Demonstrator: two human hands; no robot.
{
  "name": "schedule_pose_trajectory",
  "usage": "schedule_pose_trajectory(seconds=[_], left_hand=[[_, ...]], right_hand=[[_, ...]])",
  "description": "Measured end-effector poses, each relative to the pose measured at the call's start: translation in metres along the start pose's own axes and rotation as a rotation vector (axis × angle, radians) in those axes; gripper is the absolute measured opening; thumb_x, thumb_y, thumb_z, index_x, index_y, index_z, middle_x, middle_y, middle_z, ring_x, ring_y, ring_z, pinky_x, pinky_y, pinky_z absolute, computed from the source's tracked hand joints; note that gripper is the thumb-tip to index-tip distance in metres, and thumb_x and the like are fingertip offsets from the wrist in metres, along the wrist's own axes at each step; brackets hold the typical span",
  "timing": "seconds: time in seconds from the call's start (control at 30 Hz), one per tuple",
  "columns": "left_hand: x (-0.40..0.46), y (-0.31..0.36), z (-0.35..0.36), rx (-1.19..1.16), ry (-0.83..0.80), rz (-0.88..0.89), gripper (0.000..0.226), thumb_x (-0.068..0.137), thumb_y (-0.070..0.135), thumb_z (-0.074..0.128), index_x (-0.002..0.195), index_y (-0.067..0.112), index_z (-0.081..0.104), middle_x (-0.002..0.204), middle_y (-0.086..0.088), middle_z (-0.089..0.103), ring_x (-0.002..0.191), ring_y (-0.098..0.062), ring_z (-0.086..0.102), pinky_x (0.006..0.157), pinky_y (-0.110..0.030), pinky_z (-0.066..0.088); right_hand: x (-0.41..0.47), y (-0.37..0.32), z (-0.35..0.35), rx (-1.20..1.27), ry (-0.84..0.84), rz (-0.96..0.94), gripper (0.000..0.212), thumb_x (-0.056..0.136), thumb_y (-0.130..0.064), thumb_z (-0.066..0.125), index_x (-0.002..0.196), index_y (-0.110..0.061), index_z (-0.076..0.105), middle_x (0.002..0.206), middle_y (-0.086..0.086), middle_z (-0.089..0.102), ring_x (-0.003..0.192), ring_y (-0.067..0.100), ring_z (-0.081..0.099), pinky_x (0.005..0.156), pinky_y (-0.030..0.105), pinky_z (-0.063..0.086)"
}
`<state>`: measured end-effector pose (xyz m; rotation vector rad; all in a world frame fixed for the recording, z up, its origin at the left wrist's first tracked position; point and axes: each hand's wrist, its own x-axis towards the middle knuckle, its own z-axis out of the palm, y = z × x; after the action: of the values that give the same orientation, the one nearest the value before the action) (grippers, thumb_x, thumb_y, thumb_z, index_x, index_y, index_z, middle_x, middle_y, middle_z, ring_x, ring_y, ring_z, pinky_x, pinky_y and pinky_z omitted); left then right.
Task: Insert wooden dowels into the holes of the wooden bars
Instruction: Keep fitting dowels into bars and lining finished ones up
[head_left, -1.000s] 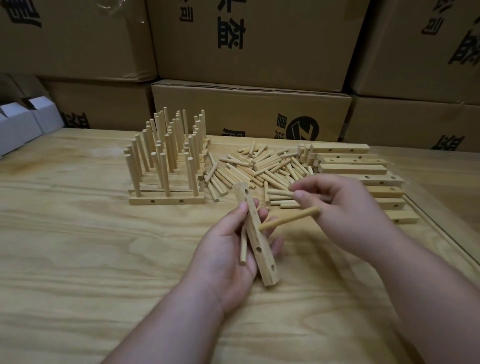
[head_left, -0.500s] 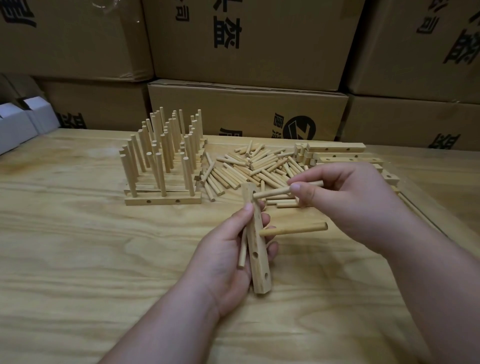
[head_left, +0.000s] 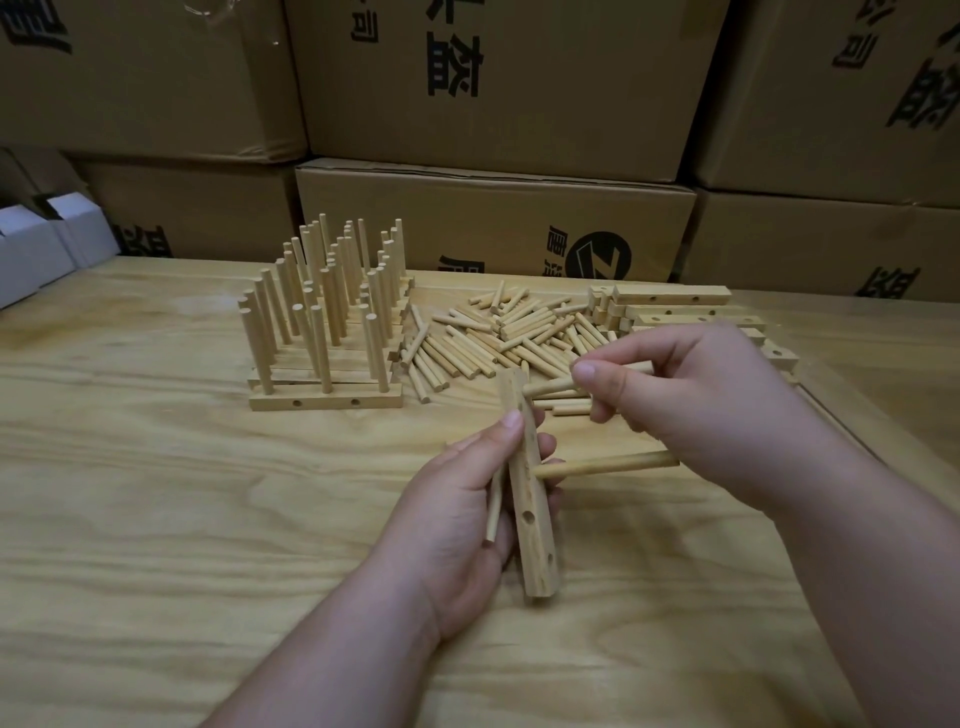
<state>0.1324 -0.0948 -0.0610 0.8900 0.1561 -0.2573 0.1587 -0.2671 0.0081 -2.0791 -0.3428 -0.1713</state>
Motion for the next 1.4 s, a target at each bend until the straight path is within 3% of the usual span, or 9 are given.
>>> schedule_pose_trajectory(seconds=[0.23, 0.33, 0.43, 0.6, 0.77, 0.87, 0.97, 1.13, 1.4], left_hand=[[0.0, 0.006, -0.001, -0.162, -0.035, -0.05, 0.035, 0.096, 0.035, 0.055, 0.103, 0.009, 0.078, 0.081, -0.006, 0.067, 0.057, -0.018, 0.062, 0.052, -0.029, 0.054], [0.0, 0.008, -0.001, -0.236, -0.07, -0.096, 0.035, 0.098, 0.034, 0.054, 0.095, 0.01, 0.079, 0.078, -0.006, 0.064, 0.054, -0.016, 0.059, 0.048, -0.027, 0.052], [-0.002, 0.01, 0.0, -0.283, -0.114, -0.145, 0.03, 0.09, 0.03, 0.059, 0.095, 0.01, 0.08, 0.08, -0.006, 0.064, 0.054, -0.016, 0.058, 0.046, -0.026, 0.05], [-0.005, 0.01, 0.001, -0.298, -0.166, -0.195, 0.039, 0.094, 0.036, 0.052, 0.095, 0.01, 0.081, 0.078, -0.007, 0.063, 0.053, -0.015, 0.056, 0.043, -0.025, 0.048], [-0.004, 0.01, 0.0, -0.27, -0.206, -0.204, 0.044, 0.1, 0.04, 0.047, 0.094, 0.011, 0.08, 0.077, -0.005, 0.06, 0.053, -0.014, 0.055, 0.043, -0.024, 0.048], [-0.004, 0.009, -0.001, -0.214, -0.25, -0.203, 0.042, 0.097, 0.042, 0.048, 0.096, 0.015, 0.079, 0.078, -0.005, 0.06, 0.055, -0.014, 0.058, 0.043, -0.023, 0.049], [-0.004, 0.008, -0.002, -0.199, -0.252, -0.186, 0.035, 0.094, 0.042, 0.054, 0.097, 0.017, 0.078, 0.081, -0.005, 0.061, 0.058, -0.015, 0.059, 0.044, -0.025, 0.049], [0.002, 0.009, -0.001, -0.375, -0.079, -0.131, 0.032, 0.102, 0.043, 0.046, 0.116, 0.017, 0.058, 0.077, -0.007, 0.059, 0.055, -0.019, 0.058, 0.048, -0.029, 0.052], [0.009, 0.008, -0.004, -0.469, 0.099, 0.018, 0.034, 0.106, 0.047, 0.038, 0.107, 0.02, 0.059, 0.084, -0.011, 0.075, 0.072, -0.028, 0.076, 0.065, -0.044, 0.062]], right_hand=[[0.005, 0.004, 0.002, 0.442, -0.068, 0.145, 0.076, 0.073, -0.084, 0.047, 0.107, -0.021, 0.075, 0.086, 0.015, 0.075, 0.063, 0.019, 0.059, 0.048, 0.027, 0.045], [0.008, 0.013, 0.007, 0.416, -0.002, 0.271, 0.049, 0.097, -0.058, 0.048, 0.102, -0.018, 0.075, 0.082, 0.009, 0.074, 0.061, 0.018, 0.057, 0.048, 0.029, 0.043], [0.006, 0.02, 0.02, 0.239, -0.021, 0.416, 0.024, 0.099, -0.033, 0.059, 0.095, -0.017, 0.076, 0.07, -0.001, 0.07, 0.054, 0.012, 0.054, 0.047, 0.027, 0.043], [-0.001, 0.022, 0.042, 0.289, -0.309, 0.54, 0.03, 0.097, -0.033, 0.061, 0.075, -0.024, 0.078, 0.073, 0.004, 0.059, 0.055, 0.012, 0.048, 0.049, 0.028, 0.038], [0.002, 0.027, 0.047, 0.528, -0.322, 0.532, 0.035, 0.098, -0.023, 0.057, 0.069, -0.025, 0.077, 0.068, -0.002, 0.059, 0.057, 0.011, 0.045, 0.047, 0.024, 0.035], [0.002, 0.03, 0.046, 0.623, -0.316, 0.544, 0.032, 0.101, -0.021, 0.055, 0.081, -0.024, 0.08, 0.069, -0.002, 0.061, 0.059, 0.013, 0.045, 0.051, 0.026, 0.036], [0.007, 0.029, 0.04, 0.623, -0.16, 0.517, 0.022, 0.102, -0.025, 0.055, 0.096, -0.01, 0.071, 0.071, 0.001, 0.056, 0.054, 0.012, 0.044, 0.052, 0.028, 0.036], [0.012, 0.015, 0.008, 0.477, 0.225, 0.302, 0.023, 0.103, -0.027, 0.053, 0.089, -0.017, 0.069, 0.068, -0.003, 0.061, 0.052, 0.009, 0.05, 0.046, 0.024, 0.042], [0.002, -0.001, 0.02, 0.244, 0.064, 0.114, 0.021, 0.099, -0.029, 0.06, 0.084, -0.022, 0.074, 0.075, 0.002, 0.074, 0.058, 0.012, 0.059, 0.055, 0.027, 0.046]])
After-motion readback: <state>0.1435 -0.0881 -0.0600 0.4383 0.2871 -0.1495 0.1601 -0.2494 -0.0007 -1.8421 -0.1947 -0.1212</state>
